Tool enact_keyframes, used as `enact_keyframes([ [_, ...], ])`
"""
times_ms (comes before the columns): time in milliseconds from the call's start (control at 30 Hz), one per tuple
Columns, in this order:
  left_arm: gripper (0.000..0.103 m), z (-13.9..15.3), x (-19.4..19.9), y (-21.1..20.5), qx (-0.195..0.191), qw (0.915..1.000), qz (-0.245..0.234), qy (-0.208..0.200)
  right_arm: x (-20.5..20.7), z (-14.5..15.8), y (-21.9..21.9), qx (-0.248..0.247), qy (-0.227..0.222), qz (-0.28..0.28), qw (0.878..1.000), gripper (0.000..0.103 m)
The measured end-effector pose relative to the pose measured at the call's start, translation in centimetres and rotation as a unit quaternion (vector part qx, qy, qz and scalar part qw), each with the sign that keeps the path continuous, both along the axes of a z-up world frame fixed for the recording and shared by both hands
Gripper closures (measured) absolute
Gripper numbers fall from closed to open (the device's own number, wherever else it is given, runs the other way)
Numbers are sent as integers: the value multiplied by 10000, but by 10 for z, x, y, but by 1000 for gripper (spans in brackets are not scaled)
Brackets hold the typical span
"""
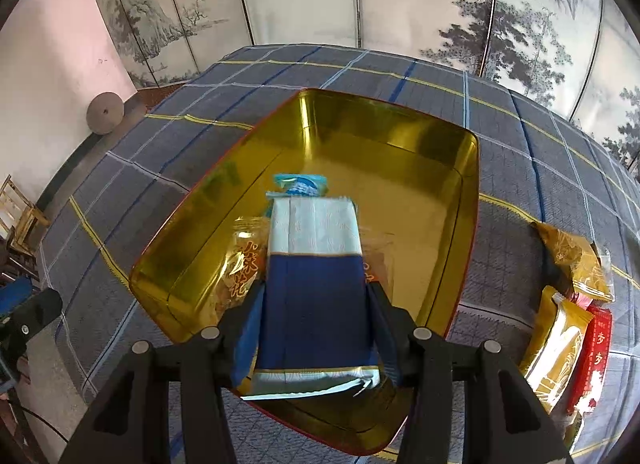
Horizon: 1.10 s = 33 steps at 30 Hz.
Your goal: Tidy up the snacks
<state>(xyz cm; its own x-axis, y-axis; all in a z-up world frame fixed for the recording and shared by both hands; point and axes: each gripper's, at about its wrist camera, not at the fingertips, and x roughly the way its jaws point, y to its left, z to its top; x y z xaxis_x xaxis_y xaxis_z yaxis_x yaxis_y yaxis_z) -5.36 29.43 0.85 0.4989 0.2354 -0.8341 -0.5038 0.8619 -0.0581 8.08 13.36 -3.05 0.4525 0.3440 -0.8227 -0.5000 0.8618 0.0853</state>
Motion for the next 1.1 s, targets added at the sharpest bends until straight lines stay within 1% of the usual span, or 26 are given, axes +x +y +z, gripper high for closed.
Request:
enact_keyframes([
  [133,23,0,2,-5,-12,10000,-50,14,0,4,-1,7,-32,50,10000,50],
  [267,23,2,4,-11,8,9999,-106,3,-2,12,-8,118,-108,62,9999,49],
  [400,23,4,6,-22,30,9998,-204,-20,-3,22,-28,243,-162,0,9996,49],
  [500,23,6,10,-32,42,9995,-320,-27,0,28,-57,273,-226,-174,9992,49],
  [567,23,7,13,-41,69,9991,-414,-36,5,30,-84,205,-306,-388,9986,49],
  [667,23,9,20,-55,91,9981,-600,-53,15,28,-132,110,-299,-803,9963,49],
  [767,23,9,27,-71,98,9969,-774,-59,25,22,-181,-22,-260,-1295,9912,49],
  [900,23,7,38,-95,110,9944,-1052,-46,31,12,-237,-186,-185,-1804,9832,49],
  [1000,23,6,45,-115,120,9916,-1286,-26,33,2,-259,-273,-70,-1963,9801,48],
  [1067,23,7,48,-126,126,9900,-1407,-20,35,-5,-267,-254,44,-2034,9788,46],
  [1100,22,7,50,-132,135,9886,-1497,-24,36,-8,-268,-231,99,-2045,9786,41],
])
